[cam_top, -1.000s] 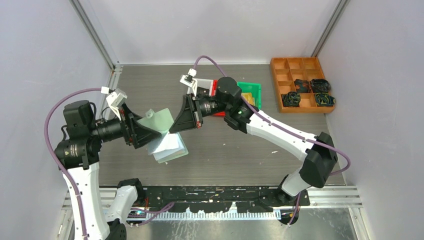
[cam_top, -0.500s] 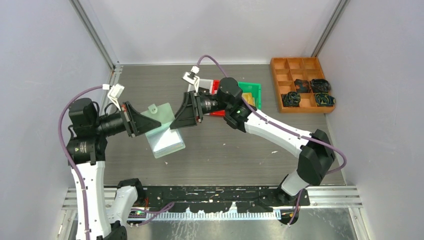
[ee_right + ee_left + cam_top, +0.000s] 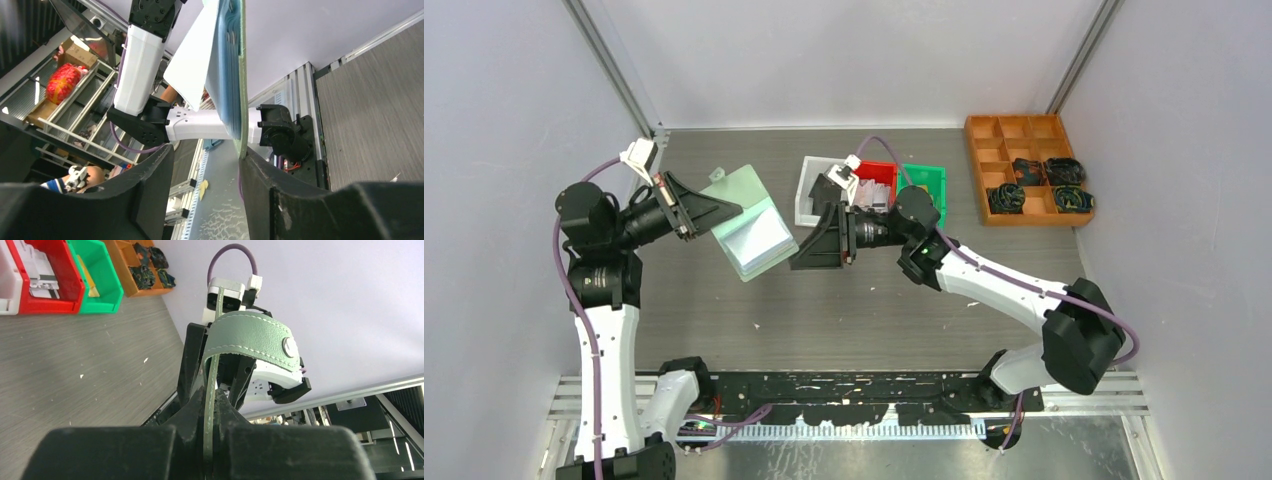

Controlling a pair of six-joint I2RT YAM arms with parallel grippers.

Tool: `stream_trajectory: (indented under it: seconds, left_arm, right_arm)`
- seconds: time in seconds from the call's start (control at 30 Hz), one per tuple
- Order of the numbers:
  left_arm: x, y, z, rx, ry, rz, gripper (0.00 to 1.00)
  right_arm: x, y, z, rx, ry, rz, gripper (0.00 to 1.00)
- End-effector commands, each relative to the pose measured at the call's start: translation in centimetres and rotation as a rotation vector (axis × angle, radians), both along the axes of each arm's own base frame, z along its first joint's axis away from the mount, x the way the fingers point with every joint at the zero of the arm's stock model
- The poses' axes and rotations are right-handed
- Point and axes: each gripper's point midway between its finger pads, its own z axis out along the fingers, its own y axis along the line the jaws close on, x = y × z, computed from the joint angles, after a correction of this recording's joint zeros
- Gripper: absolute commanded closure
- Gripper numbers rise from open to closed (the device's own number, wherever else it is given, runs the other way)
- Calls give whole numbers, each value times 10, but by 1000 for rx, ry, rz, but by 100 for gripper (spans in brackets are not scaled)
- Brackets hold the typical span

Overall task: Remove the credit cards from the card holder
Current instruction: Open the card holder, then remove the credit card from the card holder.

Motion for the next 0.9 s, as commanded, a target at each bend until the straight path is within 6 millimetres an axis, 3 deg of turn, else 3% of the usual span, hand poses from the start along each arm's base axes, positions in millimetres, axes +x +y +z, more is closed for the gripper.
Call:
stream_trajectory:
  seconds: [0.0,0.17,0.3,0.87]
  left_arm:
    - [-2,0,24,-39,-40,13,100]
    - [-7,-2,29,-43,-39,4,100]
    - [-10,-3,33,-47,-37,-3,100]
    - [-13,-3,43,-51,-42,5,100]
  right_arm:
    - [-2,-8,37,122,-112,-66,46]
    - [20,-3,32,91,-113,-183,57]
    - [27,-1,32,91,-114,-217,59]
    - [38,1,16,57,-92,-258,60]
